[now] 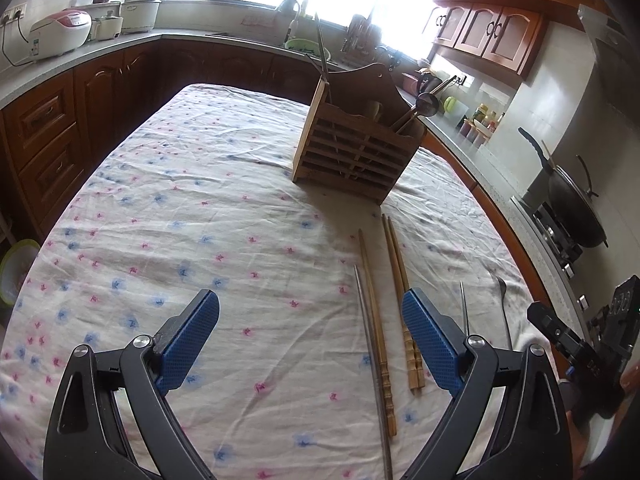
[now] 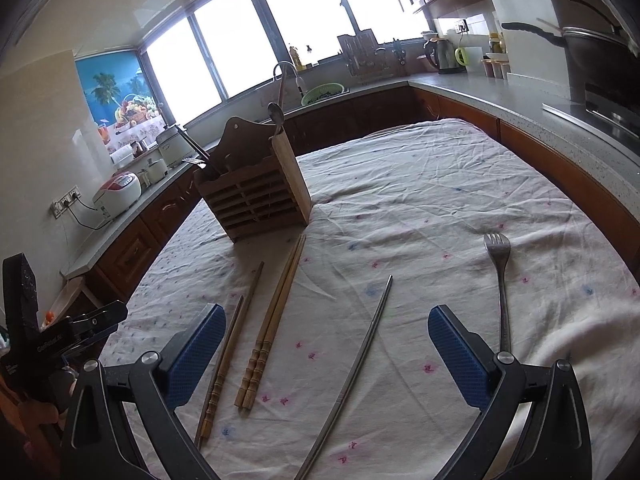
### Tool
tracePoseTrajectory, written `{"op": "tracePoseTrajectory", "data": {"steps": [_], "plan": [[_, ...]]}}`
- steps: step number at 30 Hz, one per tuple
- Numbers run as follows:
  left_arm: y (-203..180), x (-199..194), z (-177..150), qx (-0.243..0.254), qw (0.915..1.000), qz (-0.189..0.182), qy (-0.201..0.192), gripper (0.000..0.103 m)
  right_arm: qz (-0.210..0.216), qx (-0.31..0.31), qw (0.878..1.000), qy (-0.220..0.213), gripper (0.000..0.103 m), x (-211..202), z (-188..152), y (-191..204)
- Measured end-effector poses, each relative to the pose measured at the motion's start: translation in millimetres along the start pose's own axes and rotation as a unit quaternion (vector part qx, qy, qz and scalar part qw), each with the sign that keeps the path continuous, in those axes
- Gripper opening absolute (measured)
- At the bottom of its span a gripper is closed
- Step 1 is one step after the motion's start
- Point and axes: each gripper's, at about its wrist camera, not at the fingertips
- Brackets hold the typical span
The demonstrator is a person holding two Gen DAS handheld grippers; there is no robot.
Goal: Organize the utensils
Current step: 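Move both open tools back over the remaining chopsticks on the table, then close the right tool on the steel chopstick while the left tool grasps a wooden chopstick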
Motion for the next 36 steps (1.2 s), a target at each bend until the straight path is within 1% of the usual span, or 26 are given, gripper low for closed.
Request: {"op": "tracePoseTrajectory", "data": {"steps": [7,14,19,20,21,23,25,27,30,34,36], "plan": [[-5.7,12.2,4.5,0.006,0.9999,0.003,0.012,0.095,-0.016,-0.006,1.000,0.007,0.102,8.1,-0.6,-1.5],[-16.5,28.0,14.1,0.019,0.9995,-0.001,0.026,0.095,-0.026,-0.011,0.999,0.021,0.101,19.8,6.4,-4.4],[-25.1,40.9,24.9,0.032,0.9988,0.008,0.035,0.095,-0.026,-0.008,0.999,0.037,0.095,32.5,12.8,-7.0],[-26.7,44.2,27.4,0.035,0.9986,0.010,0.037,0.095,-0.026,-0.006,0.999,0.041,0.093,35.3,13.7,-7.7],[-28.2,47.4,29.5,0.039,0.9984,0.011,0.040,0.095,-0.025,-0.005,0.999,0.045,0.087,38.1,14.9,-8.5],[-31.9,53.4,33.8,0.045,0.9980,0.013,0.042,0.095,-0.026,-0.001,0.998,0.055,0.080,44.8,17.4,-10.4],[-36.1,59.2,37.9,0.051,0.9975,0.013,0.046,0.094,-0.030,0.003,0.998,0.063,0.075,50.4,18.6,-12.8],[-41.0,66.9,41.4,0.060,0.9968,0.016,0.051,0.093,-0.036,0.005,0.997,0.073,0.066,56.5,19.4,-14.3],[-48.2,80.9,46.8,0.071,0.9952,0.018,0.064,0.087,-0.042,0.006,0.995,0.088,0.059,66.9,21.4,-17.8],[-58.7,100.0,54.2,0.091,0.9924,0.021,0.081,0.078,-0.050,0.008,0.994,0.102,0.054,78.7,25.7,-22.4],[-62.9,109.9,58.1,0.098,0.9909,0.022,0.089,0.075,-0.053,0.009,0.992,0.111,0.047,85.0,28.1,-25.3]]}}
Point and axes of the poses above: each gripper's, at about its wrist camera, not at the fingertips, and x roughly the way its jaws point, y to its left, z to its top, and after that the axes turned 7 degrees about y, right-handed
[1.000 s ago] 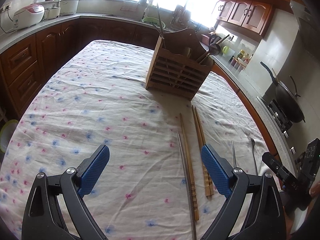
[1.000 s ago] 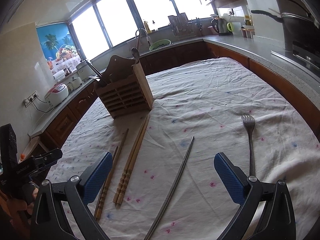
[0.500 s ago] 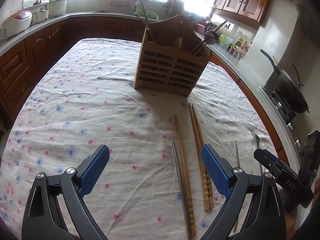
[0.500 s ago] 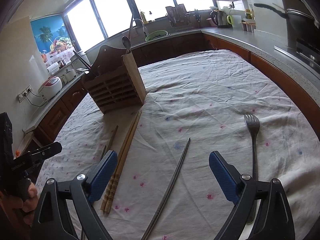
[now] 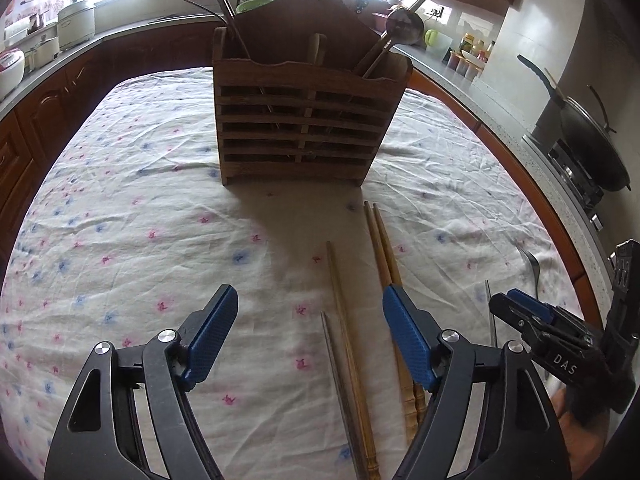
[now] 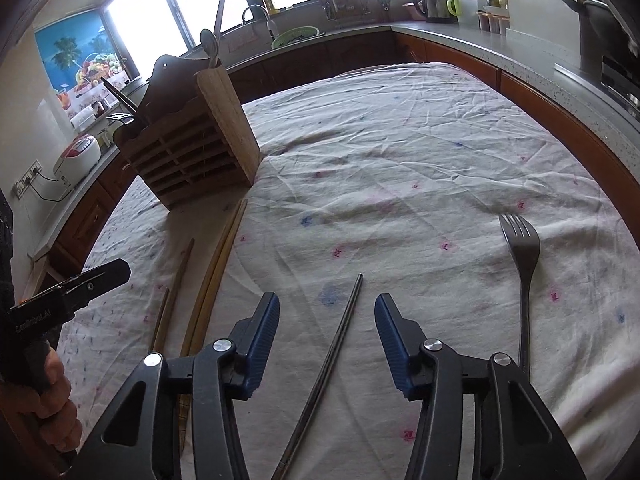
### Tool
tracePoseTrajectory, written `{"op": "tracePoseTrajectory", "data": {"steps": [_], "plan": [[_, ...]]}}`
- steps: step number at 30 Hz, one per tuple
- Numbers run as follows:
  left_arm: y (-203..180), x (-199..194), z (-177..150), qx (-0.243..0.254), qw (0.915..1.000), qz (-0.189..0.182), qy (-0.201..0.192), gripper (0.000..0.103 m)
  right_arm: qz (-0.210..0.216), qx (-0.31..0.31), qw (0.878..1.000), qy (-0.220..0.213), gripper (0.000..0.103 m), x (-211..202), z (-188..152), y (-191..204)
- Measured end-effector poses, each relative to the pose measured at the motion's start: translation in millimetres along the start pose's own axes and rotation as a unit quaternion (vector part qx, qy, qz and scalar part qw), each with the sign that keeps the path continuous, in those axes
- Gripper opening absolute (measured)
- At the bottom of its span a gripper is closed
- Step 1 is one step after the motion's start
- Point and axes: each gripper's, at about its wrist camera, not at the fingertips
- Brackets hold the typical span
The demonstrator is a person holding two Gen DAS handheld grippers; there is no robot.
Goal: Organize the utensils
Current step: 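Close the right tool on the steel chopstick while the left tool grasps a wooden chopstick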
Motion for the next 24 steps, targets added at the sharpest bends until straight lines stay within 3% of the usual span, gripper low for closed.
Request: {"op": "tracePoseTrajectory", "data": {"steps": [7,10,13,17,18,24], "plan": [[-8.4,39.2,20.5,0.021,0.9989,0.008,0.042,0.060,-0.032,-0.009,0.999,0.024,0.034,19.4,10.3,-3.7],[-13.8,55.7,23.4,0.032,0.9972,0.011,0.067,0.036,-0.047,-0.022,0.998,0.027,0.032,22.9,13.3,1.3],[-25.3,58.5,23.1,0.061,0.9958,0.038,0.056,0.024,-0.060,-0.032,0.997,0.026,0.029,24.8,13.3,4.3],[-30.5,61.3,27.3,0.071,0.9950,0.042,0.055,0.007,-0.085,-0.048,0.995,0.020,0.016,28.4,13.7,9.6],[-28.9,61.3,28.0,0.067,0.9955,0.040,0.054,0.007,-0.088,-0.049,0.995,0.017,0.008,28.7,13.9,9.5],[-23.3,44.8,25.4,0.041,0.9984,-0.005,0.039,0.006,-0.039,-0.019,0.999,0.021,0.005,23.4,14.7,-0.2]]}}
Point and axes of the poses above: each gripper's, at about its wrist camera, not at the fingertips, and x roughly the way its jaws point, y to its left, z to its top, and after that the axes turned 7 degrees about y, right-handed
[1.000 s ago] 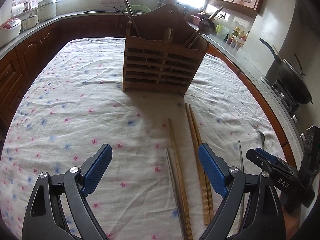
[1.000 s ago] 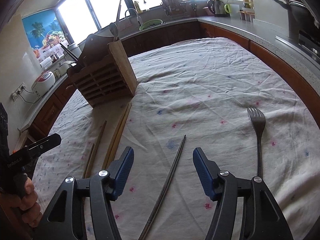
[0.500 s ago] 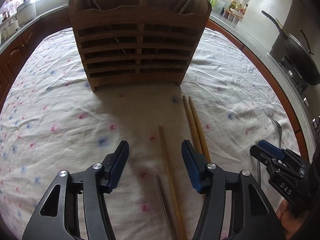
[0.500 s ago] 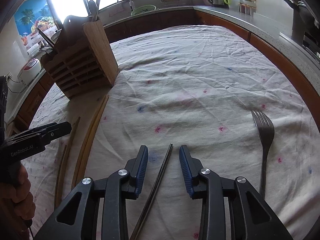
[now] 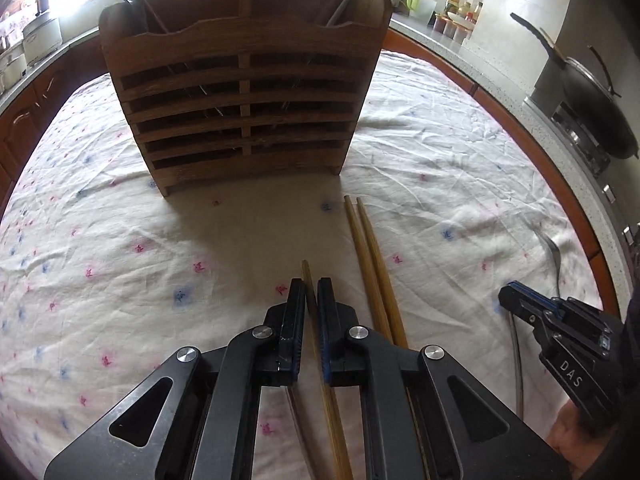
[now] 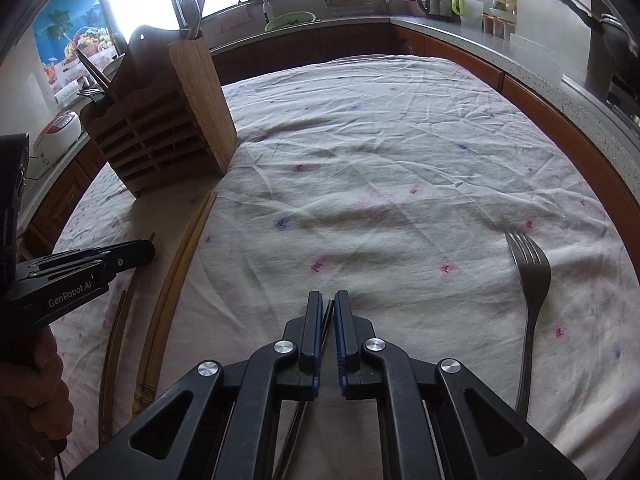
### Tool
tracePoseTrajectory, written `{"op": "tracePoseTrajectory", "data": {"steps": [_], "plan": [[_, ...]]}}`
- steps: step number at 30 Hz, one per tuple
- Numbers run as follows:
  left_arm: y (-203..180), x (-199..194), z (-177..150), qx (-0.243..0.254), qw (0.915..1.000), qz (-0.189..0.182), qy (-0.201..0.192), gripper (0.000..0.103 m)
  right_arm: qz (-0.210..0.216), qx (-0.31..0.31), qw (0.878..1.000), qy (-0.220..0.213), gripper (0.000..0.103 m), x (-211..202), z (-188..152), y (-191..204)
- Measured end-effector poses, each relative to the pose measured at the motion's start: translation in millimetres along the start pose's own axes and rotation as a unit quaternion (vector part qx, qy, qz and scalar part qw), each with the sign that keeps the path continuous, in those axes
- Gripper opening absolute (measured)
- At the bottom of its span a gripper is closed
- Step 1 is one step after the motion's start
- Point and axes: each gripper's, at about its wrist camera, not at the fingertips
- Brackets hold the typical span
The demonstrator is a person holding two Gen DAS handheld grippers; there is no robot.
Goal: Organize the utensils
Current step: 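Close the right tool on the steel chopstick while the left tool grasps a wooden chopstick, then lift both held chopsticks and carry them above the wooden holder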
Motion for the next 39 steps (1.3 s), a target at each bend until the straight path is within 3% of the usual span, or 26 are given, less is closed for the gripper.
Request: {"op": "tracePoseTrajectory", "data": {"steps": [6,16,26,39], "plan": [[7.6,-47.4,-11.0,-0.016,0.9986,-0.038,-0.034,0.005,0.059,0.018,0.998,-0.013,0.003,-21.1,-2.5,0.6],[20.5,-119.1,-30.9,-0.045,0.9919,-0.068,-0.097,0.004,0.109,0.008,0.991,-0.071,0.003,-80.3,2.2,18.9],[32.1,-172.6,-58.4,-0.053,0.9849,-0.083,-0.142,0.004,0.129,-0.015,0.984,-0.121,0.003,-128.2,-0.1,38.4],[32.8,-217.1,-89.7,-0.049,0.9764,-0.088,-0.191,0.004,0.136,-0.035,0.978,-0.155,0.003,-161.0,-10.5,51.4]]}}
Point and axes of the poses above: each gripper's, at about its wrist camera, not at the fingertips, and x roughly the way its jaws point, y to its left, z to its top, and after that the axes turned 7 degrees about y, right-handed
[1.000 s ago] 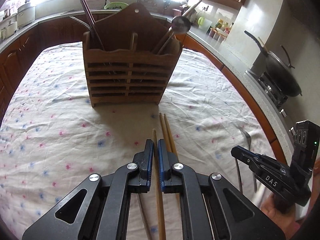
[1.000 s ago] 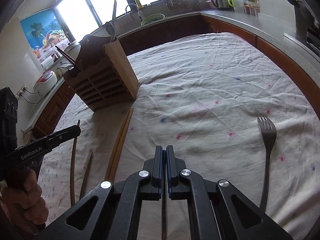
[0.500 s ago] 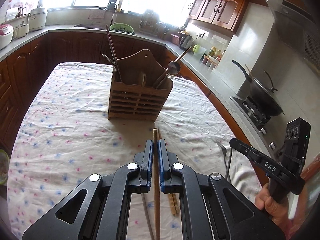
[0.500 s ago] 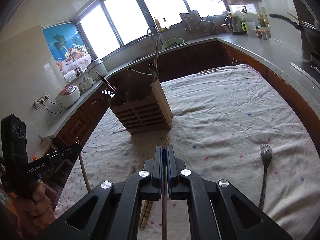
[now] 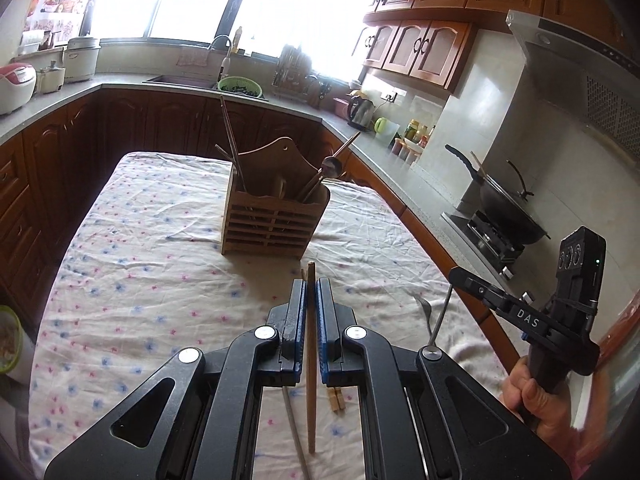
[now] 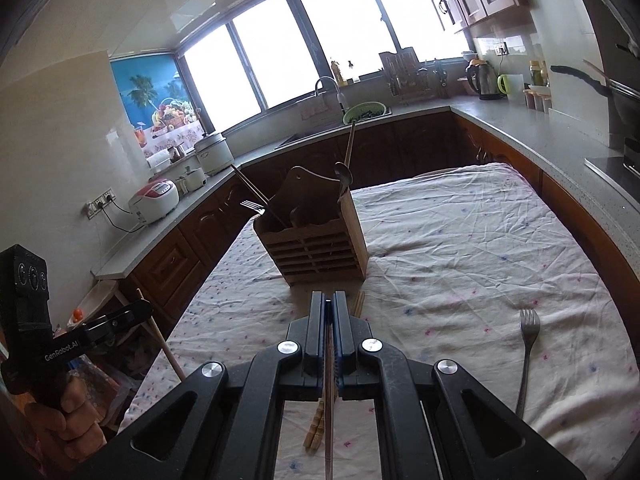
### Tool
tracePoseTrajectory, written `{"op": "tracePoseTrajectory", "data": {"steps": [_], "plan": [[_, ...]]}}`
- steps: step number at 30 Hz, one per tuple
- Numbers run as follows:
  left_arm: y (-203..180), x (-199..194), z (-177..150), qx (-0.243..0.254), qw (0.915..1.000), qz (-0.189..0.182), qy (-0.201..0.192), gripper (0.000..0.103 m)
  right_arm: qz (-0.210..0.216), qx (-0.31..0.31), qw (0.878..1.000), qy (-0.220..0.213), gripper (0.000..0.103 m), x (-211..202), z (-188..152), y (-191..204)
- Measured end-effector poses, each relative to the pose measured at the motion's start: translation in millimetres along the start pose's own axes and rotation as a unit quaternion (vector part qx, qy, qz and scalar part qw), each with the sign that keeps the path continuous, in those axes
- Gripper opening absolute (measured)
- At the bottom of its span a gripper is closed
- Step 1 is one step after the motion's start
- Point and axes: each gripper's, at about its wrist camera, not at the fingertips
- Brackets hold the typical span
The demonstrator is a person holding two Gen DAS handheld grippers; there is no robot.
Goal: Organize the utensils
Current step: 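Lift both held chopsticks and carry them above the wooden holder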
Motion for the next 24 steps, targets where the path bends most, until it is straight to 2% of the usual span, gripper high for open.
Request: {"op": "tracePoseTrajectory", "data": {"steps": [12,24], "plan": [[-1.2,-26.3,7.2,0.000,0.9992,-0.001,-0.041,0.004,0.003,-0.009,1.000,-0.028,0.003,-13.3,9.0,7.4],[5.1,-33.3,31.4,-0.007,0.9975,0.005,-0.071,0.004,0.007,-0.014,0.999,-0.050,0.003,-12.1,27.7,10.1]]}}
Point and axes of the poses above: each gripper's, at about its wrist camera, not at the fingertips, and x roughly the way its jaws point, y to its left, z to its top, and after that the axes turned 7 degrees about y, right-handed
